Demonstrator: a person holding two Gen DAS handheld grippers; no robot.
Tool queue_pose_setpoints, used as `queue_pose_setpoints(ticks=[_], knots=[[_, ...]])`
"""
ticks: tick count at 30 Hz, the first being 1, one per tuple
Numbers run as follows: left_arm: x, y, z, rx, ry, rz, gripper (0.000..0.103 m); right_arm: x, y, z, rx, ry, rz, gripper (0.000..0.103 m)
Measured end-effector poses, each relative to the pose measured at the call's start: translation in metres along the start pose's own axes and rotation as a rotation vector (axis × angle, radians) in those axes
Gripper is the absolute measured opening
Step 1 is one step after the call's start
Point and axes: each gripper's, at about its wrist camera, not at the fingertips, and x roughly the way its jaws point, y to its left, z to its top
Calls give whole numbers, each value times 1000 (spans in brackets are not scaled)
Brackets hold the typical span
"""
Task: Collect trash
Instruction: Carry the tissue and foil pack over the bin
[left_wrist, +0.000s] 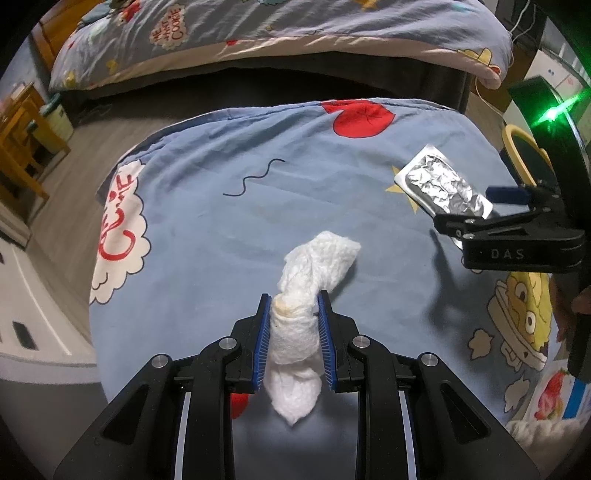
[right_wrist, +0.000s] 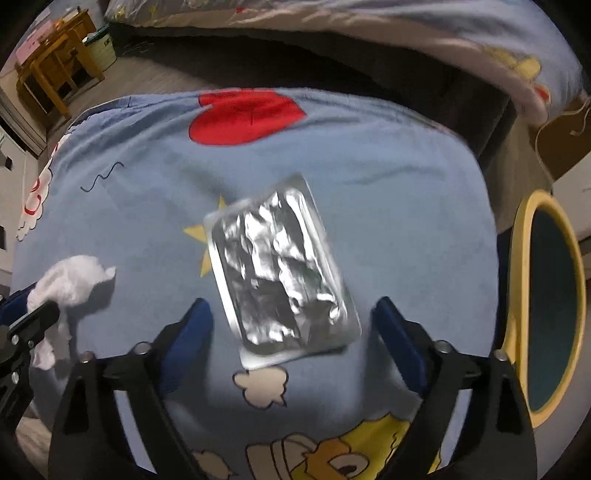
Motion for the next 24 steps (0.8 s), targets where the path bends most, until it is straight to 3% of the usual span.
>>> queue_pose_setpoints(ticks=[4, 7, 10, 15, 24], knots=[[2, 1, 0, -1, 3, 2, 26, 7, 5, 0, -9, 2, -8, 90], [3, 1, 0, -1, 4, 1, 26, 9, 4, -2, -10, -4, 24, 75], [2, -1, 0, 8, 2, 0, 26, 8, 6, 1, 0, -3, 33, 70], [-4, -4, 2, 10, -16, -10, 26, -10, -3, -1, 40, -26, 53, 69], [-38, -29, 24, 7, -119, -72, 26, -72, -37, -24, 88, -98, 49, 69]])
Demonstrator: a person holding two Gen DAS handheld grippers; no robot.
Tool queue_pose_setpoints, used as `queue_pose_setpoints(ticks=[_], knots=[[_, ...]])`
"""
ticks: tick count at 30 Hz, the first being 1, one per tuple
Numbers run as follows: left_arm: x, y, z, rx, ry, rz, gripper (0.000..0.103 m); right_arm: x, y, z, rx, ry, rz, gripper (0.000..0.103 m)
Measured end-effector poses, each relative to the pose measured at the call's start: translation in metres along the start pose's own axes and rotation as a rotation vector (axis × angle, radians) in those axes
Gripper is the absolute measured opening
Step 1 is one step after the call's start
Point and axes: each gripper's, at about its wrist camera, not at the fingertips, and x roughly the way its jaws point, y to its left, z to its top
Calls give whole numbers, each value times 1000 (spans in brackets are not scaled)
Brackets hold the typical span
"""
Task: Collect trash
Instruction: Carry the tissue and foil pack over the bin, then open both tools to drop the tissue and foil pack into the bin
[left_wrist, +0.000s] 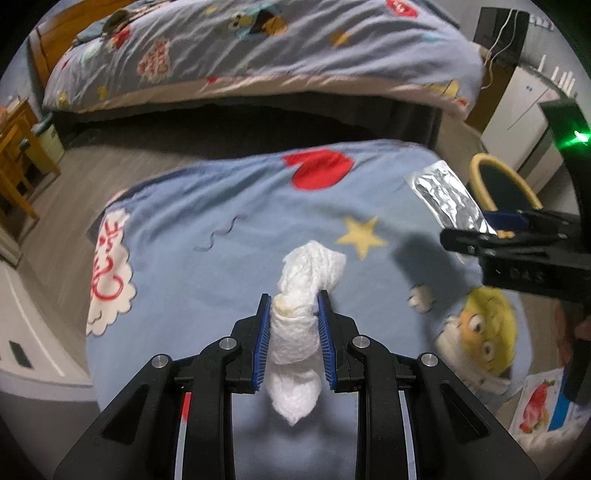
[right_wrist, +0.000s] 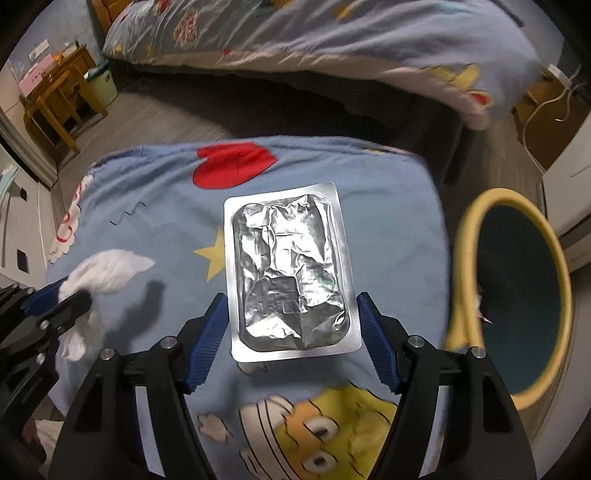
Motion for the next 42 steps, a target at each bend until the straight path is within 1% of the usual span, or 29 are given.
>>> queue_pose_setpoints(ticks=[3, 5, 7, 8, 10, 12, 14, 16, 21, 24, 26, 30, 32, 34, 35, 37, 38, 39, 42], knots=[[-6, -13, 7, 8, -21, -18, 26, -21, -2, 0, 23, -28, 1, 69], [-9, -27, 11, 29, -36, -22, 26, -47, -12, -6, 48, -63, 8, 69], [-12, -39, 16, 50, -49, -33, 26, -70, -28, -13, 80, -76, 9, 69], [-15, -48, 18, 61, -56, -42, 26, -74, -27, -13, 89, -80, 5, 69], [-19, -65, 22, 91, -73, -51, 26, -94, -44, -24, 106, -93, -21, 69], [-23, -79, 24, 126, -89, -50, 26, -105, -59, -33, 116, -101, -61, 69], [-25, -93, 27, 161, -102, -52, 26, -111, -84, -43, 172, -99, -75, 69], [-24, -107, 29, 175, -106, -66, 26, -113, -108, -50, 235, -105, -75, 69], [-13, -141, 35, 188, -93, -101, 26, -98, -151, -63, 320, -79, -91, 69], [-10, -164, 43, 216, -87, -128, 26, -90, -179, -71, 370, -63, -106, 69], [-13, -182, 55, 246, -86, -159, 26, -85, -198, -74, 406, -59, -109, 69], [-28, -209, 86, 323, -126, -193, 26, -77, -223, -80, 446, -57, -128, 69], [-27, -223, 98, 360, -131, -203, 26, -73, -234, -83, 462, -59, -125, 69], [-21, -233, 102, 386, -130, -208, 26, -71, -242, -86, 465, -62, -126, 69], [-15, -238, 102, 387, -129, -224, 26, -70, -244, -87, 469, -63, -124, 69], [-1, -241, 100, 348, -108, -267, 26, -66, -251, -88, 482, -63, -116, 69], [11, -245, 98, 333, -78, -280, 26, -63, -254, -87, 487, -61, -114, 69], [21, -250, 96, 336, -50, -278, 26, -60, -257, -88, 491, -59, -114, 69], [36, -266, 91, 375, -40, -271, 26, -49, -262, -88, 500, -37, -115, 69]])
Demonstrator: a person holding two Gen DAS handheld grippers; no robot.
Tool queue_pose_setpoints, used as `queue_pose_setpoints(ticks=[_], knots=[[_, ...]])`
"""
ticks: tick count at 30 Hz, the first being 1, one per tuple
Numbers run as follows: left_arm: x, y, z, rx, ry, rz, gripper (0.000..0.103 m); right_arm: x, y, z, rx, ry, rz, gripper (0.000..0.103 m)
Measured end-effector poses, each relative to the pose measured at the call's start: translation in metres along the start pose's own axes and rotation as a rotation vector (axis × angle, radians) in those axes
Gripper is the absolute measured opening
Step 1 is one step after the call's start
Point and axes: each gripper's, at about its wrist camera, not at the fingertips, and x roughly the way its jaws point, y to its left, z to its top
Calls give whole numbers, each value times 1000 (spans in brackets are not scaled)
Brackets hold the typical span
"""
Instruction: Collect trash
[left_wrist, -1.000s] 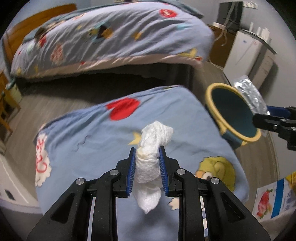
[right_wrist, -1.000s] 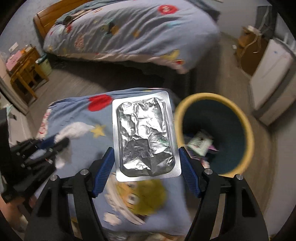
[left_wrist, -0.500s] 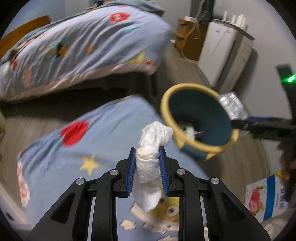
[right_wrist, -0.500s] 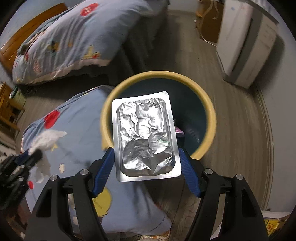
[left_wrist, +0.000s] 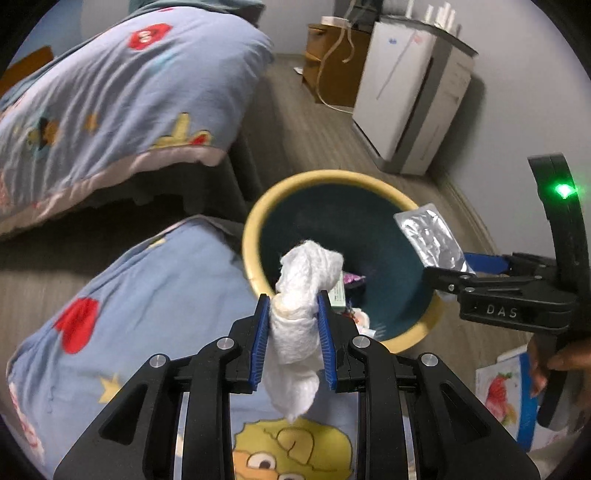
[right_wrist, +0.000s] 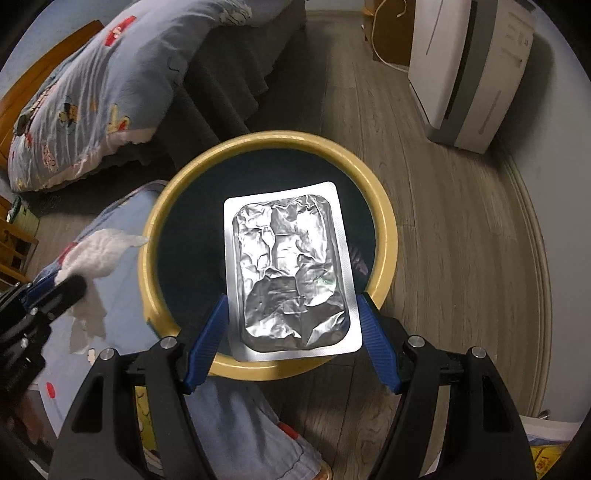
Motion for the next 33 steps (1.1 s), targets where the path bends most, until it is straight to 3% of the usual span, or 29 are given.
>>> queue_pose_setpoints(ticks=[11, 14, 16, 20, 29, 33], knots=[[44, -21, 0, 52, 41, 10, 27, 32, 5, -9, -77, 97, -57, 70], [46, -24, -2, 66, 27, 20, 41, 35, 6, -12, -97, 98, -61, 70], [42, -26, -1, 76, -4, 34, 57, 37, 8, -13, -111, 97, -65, 70], [33, -24, 3, 66, -34, 32, 65, 36, 12, -11, -124, 84, -71, 79], [12, -12, 2, 29, -48, 48, 67, 22, 9, -9, -123, 53, -85, 81], [-11, -9, -2, 22, -70, 57, 79, 2, 5, -13, -109, 24, -82, 84]])
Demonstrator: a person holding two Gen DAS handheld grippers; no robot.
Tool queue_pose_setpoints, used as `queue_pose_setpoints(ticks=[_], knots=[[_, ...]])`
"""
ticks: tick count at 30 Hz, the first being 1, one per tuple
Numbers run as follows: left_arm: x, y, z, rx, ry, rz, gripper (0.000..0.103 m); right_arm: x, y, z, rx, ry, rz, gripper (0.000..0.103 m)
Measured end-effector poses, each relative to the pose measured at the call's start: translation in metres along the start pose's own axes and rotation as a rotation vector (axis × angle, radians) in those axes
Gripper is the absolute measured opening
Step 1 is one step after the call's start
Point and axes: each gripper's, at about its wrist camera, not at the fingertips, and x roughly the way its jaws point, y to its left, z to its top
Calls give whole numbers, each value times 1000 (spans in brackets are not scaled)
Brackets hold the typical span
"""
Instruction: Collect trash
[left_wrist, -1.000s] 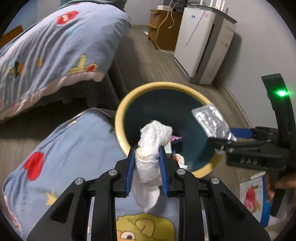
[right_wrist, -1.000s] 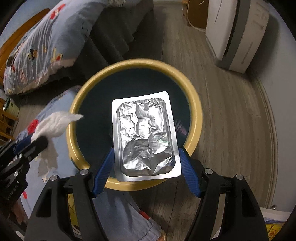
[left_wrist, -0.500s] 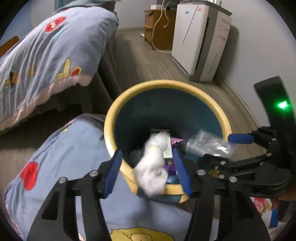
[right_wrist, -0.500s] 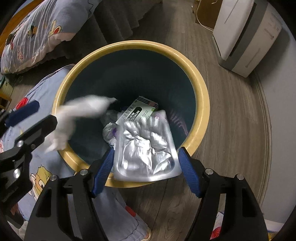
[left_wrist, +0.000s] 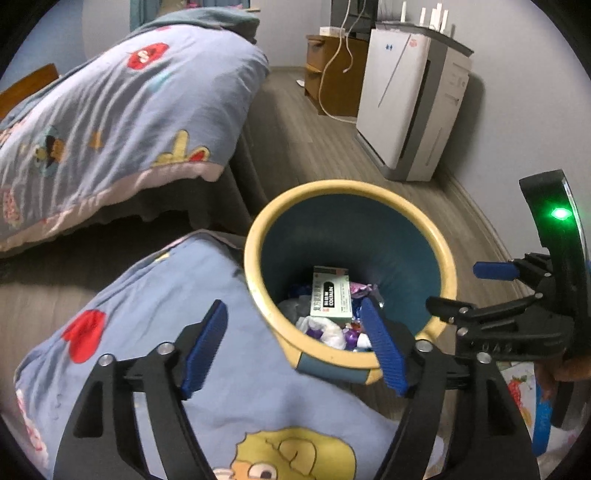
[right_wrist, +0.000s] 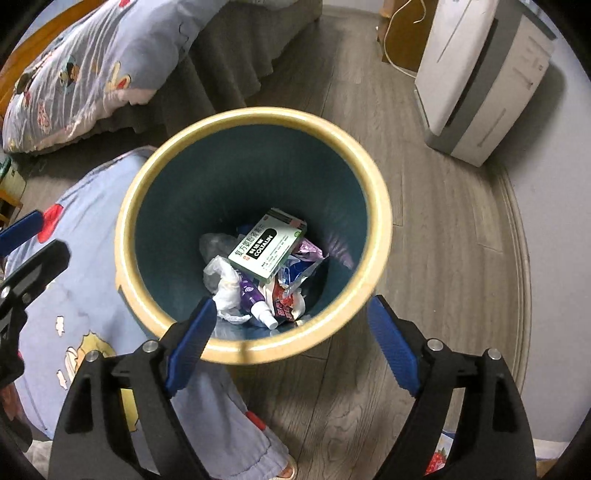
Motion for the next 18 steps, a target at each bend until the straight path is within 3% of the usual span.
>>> queue_pose_setpoints(ticks=[3, 5, 13, 18], knots=[[-21, -1, -1, -18, -21, 4, 94, -20, -8, -5, 36, -29, -2, 91], [-36, -1, -1, -43, -42, -3, 95, -41, -15, -8, 73, -74, -4, 97], [-85, -7, -15, -46, -73, 48, 98, -108, -30, -30, 153, -209, -43, 97], [-120, -13, -21, -72, -137, 19, 98, -137, -26, -49, 162, -261, -51, 97]])
